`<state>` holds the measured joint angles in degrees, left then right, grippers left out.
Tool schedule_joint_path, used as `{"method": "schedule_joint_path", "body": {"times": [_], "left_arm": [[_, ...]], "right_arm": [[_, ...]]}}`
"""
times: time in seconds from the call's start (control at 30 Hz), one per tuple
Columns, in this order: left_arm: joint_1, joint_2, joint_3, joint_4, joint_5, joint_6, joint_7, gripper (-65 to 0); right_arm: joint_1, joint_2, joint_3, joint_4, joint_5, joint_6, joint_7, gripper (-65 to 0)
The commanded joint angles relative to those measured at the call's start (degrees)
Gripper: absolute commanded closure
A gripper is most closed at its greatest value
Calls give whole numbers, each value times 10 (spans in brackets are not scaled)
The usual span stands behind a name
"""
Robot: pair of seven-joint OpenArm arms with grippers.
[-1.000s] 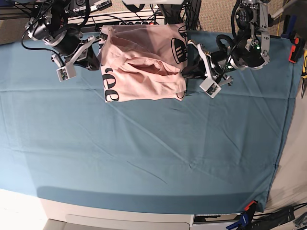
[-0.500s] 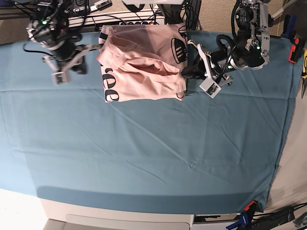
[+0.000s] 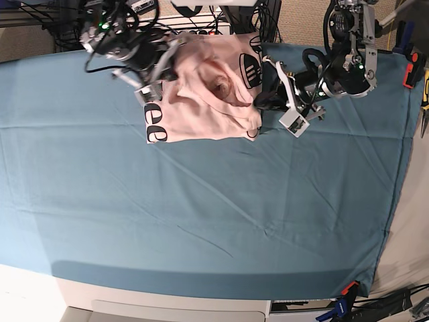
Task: Fold the T-shirt properly
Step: 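Press the folded bundle flat with the right gripper, then grasp the lettered edge of the bundle with the right gripper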
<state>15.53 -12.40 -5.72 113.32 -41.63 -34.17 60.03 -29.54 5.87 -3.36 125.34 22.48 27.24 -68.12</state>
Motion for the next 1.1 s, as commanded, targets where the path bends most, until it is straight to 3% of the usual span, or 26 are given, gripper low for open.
{"method": "schedule_joint_path", "body": {"times": [0.0,0.23,0.4,0.6,0.63,0.77,0.87,0.93,1.0,1.07], "left_arm": [[-3,-1,-2,11,-13,-4,-9,0],[-3,-1,-2,11,-13,-4,-9,0],[-3,-1,-2,11,-13,-4,-9,0],[-3,-2,-2,11,-12,-4,-9,0],[-3,-2,-2,11,-13,-4,-9,0],[-3,-2,-2,11,-13,-4,-9,0],[-3,-2,-2,11,-12,-4,-9,0],[-1,-2,-2,11,-12,-4,-9,0],[1,-2,-2,11,-12,-4,-9,0],[2,-2,-2,11,-6,-4,-9,0]], "right_arm": [[-1,3,-13,10,9,4,12,0],[-1,3,-96,10,8,12,35,0],[9,3,-109,10,6,21,46,0],[34,3,-108,10,-62,21,55,0],[37,3,-108,10,-77,21,60,-39],[62,3,-107,10,-164,20,103,-323],[102,3,-79,10,-224,-28,116,-338],[128,3,-35,8,-220,-63,118,-338],[148,2,27,-14,-183,-92,118,-338],[169,-5,95,-56,-108,-90,104,-338]]}}
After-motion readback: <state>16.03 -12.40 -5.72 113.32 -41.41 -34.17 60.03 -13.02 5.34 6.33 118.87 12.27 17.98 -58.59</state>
